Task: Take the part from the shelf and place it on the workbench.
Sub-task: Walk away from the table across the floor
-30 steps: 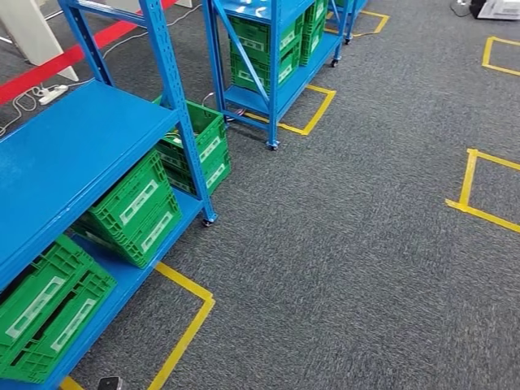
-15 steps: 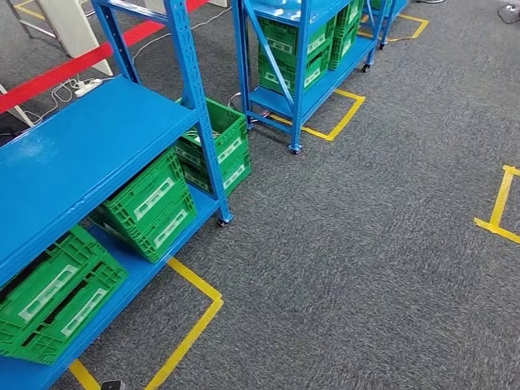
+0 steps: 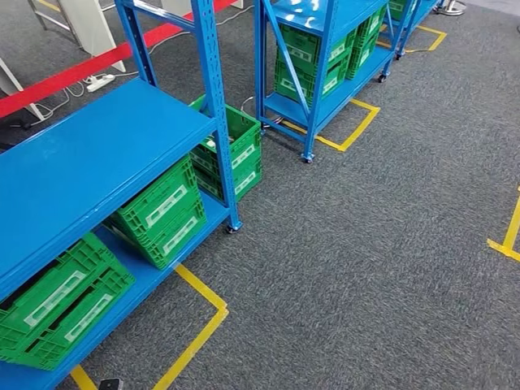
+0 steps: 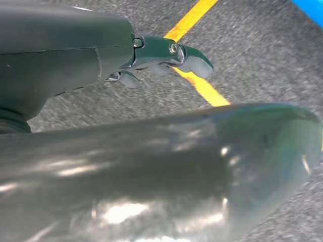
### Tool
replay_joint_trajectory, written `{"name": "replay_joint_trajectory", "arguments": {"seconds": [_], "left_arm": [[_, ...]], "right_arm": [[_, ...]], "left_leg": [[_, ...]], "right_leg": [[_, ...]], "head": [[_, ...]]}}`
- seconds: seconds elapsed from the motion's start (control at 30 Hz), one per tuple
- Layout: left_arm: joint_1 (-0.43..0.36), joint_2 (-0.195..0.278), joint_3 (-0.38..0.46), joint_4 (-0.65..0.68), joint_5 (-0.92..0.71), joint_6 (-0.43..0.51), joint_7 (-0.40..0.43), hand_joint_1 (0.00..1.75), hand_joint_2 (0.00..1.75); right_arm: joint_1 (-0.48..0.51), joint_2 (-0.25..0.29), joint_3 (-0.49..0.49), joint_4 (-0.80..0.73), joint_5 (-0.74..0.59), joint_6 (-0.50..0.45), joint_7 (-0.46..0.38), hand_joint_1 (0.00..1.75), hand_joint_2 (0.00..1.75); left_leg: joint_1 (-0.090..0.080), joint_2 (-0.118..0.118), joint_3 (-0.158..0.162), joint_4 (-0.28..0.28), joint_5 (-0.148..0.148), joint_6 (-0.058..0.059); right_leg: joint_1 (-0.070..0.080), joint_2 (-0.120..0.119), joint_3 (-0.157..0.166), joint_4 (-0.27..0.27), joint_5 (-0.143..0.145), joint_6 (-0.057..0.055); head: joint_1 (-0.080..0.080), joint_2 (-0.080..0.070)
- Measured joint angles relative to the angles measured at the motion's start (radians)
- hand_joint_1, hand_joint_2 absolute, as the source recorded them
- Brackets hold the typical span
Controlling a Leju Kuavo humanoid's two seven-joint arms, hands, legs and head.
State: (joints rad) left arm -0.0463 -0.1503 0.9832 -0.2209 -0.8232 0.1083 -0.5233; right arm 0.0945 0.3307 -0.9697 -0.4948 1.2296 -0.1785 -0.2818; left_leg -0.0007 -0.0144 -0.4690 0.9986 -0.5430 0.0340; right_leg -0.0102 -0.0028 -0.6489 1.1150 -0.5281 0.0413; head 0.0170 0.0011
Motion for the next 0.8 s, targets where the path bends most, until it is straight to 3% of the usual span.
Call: {"name": "replay_joint_trajectory", "arguments": {"seconds": [0.07, 0.2, 0.27, 0.33, 0.4, 0.43, 0.47, 0.5, 0.57, 0.6, 0.7, 0.73, 0.8], "left_arm": [[-0.002, 0.000, 0.000, 0.000, 0.000, 0.000, 0.000, 0.00, 0.00], [-0.003, 0.001, 0.001, 0.000, 0.000, 0.000, 0.000, 0.00, 0.00], [-0.006, 0.002, 0.002, 0.000, 0.000, 0.000, -0.001, 0.00, 0.00], [-0.006, 0.001, 0.003, 0.000, -0.002, -0.001, -0.001, 0.00, 0.00], [-0.002, 0.000, 0.006, 0.000, -0.003, -0.005, -0.002, 0.00, 0.00], [-0.001, 0.000, 0.007, 0.000, -0.003, -0.008, -0.003, 0.00, 0.00], [0.000, 0.000, 0.008, 0.000, -0.003, -0.010, -0.004, 0.00, 0.00], [-0.001, 0.001, 0.008, 0.000, -0.003, -0.012, -0.005, 0.00, 0.00], [-0.003, 0.002, 0.009, 0.000, -0.003, -0.015, -0.007, 0.00, 0.00], [-0.004, 0.002, 0.009, 0.000, -0.002, -0.016, -0.008, 0.00, 0.00], [-0.004, 0.000, 0.009, 0.000, -0.002, -0.017, -0.010, 0.00, 0.00], [-0.005, 0.000, 0.010, 0.000, -0.003, -0.016, -0.010, 0.00, 0.00], [-0.009, 0.001, 0.010, 0.000, -0.003, -0.016, -0.011, 0.00, 0.00]], "right_arm": [[0.000, 0.000, 0.002, 0.000, 0.000, 0.000, 0.000, 0.00, 0.00], [0.004, 0.002, 0.004, -0.002, 0.000, 0.000, 0.001, 0.00, 0.00], [0.004, 0.003, 0.005, -0.003, 0.000, 0.000, 0.000, 0.00, 0.00], [0.004, 0.003, 0.008, -0.004, 0.000, 0.000, 0.000, 0.00, 0.00], [0.005, 0.003, 0.010, -0.005, 0.000, 0.000, 0.001, 0.00, 0.00], [0.005, 0.003, 0.012, -0.005, 0.000, 0.000, 0.001, 0.00, 0.00], [0.005, 0.003, 0.013, -0.005, 0.000, 0.000, 0.001, 0.00, 0.00], [0.006, 0.003, 0.015, -0.005, -0.001, 0.000, 0.001, 0.00, 0.00], [0.009, 0.004, 0.019, -0.006, -0.002, 0.000, 0.002, 0.00, 0.00], [0.012, 0.005, 0.021, -0.007, -0.003, 0.000, 0.004, 0.00, 0.00], [0.016, 0.004, 0.032, -0.012, -0.014, 0.001, 0.010, 0.00, 0.00], [0.017, 0.004, 0.037, -0.014, -0.018, 0.002, 0.011, 0.00, 0.00], [0.017, 0.003, 0.046, -0.018, -0.024, 0.002, 0.014, 0.00, 0.00]], "left_leg": [[-0.002, -0.002, 0.009, 0.000, -0.017, -0.012], [-0.002, -0.001, 0.011, 0.035, -0.024, -0.035], [0.000, 0.002, -0.040, 0.128, -0.048, -0.042], [0.003, 0.003, -0.115, 0.233, -0.098, -0.047], [0.004, 0.003, -0.156, 0.259, -0.121, -0.047], [0.003, 0.004, -0.157, 0.231, -0.099, -0.044], [0.001, 0.012, -0.150, 0.181, -0.052, -0.037], [-0.005, 0.031, -0.140, 0.129, -0.002, -0.027], [-0.018, 0.070, -0.132, 0.063, 0.044, -0.010], [-0.023, 0.079, -0.134, 0.056, 0.048, -0.006], [-0.017, 0.052, -0.124, 0.037, 0.070, -0.002], [-0.013, 0.042, -0.120, 0.031, 0.072, 0.001], [-0.010, 0.022, -0.116, 0.027, 0.073, 0.007]], "right_leg": [[0.003, 0.001, 0.020, -0.073, 0.045, -0.014], [0.001, 0.000, 0.048, -0.088, 0.048, -0.044], [0.000, -0.002, 0.065, -0.093, 0.039, -0.053], [0.002, -0.003, 0.078, -0.093, 0.028, -0.059], [0.004, -0.002, 0.097, -0.093, 0.014, -0.060], [0.006, -0.004, 0.108, -0.093, 0.007, -0.060], [0.007, -0.007, 0.118, -0.093, -0.001, -0.059], [0.009, -0.012, 0.125, -0.094, -0.009, -0.058], [0.013, -0.023, 0.135, -0.092, -0.024, -0.050], [0.015, -0.031, 0.136, -0.092, -0.030, -0.044], [0.017, -0.044, 0.145, -0.085, -0.056, -0.025], [0.016, -0.036, 0.138, -0.060, -0.074, -0.020], [0.012, -0.011, 0.080, 0.052, -0.132, -0.012]], "head": [[0.002, 0.000], [0.001, 0.000], [-0.003, 0.000], [-0.004, 0.000], [-0.005, 0.000], [-0.006, 0.000], [-0.006, 0.000], [-0.005, 0.000], [-0.008, 0.000], [-0.010, 0.000], [-0.013, 0.000], [-0.013, 0.000], [-0.009, 0.000]]}}
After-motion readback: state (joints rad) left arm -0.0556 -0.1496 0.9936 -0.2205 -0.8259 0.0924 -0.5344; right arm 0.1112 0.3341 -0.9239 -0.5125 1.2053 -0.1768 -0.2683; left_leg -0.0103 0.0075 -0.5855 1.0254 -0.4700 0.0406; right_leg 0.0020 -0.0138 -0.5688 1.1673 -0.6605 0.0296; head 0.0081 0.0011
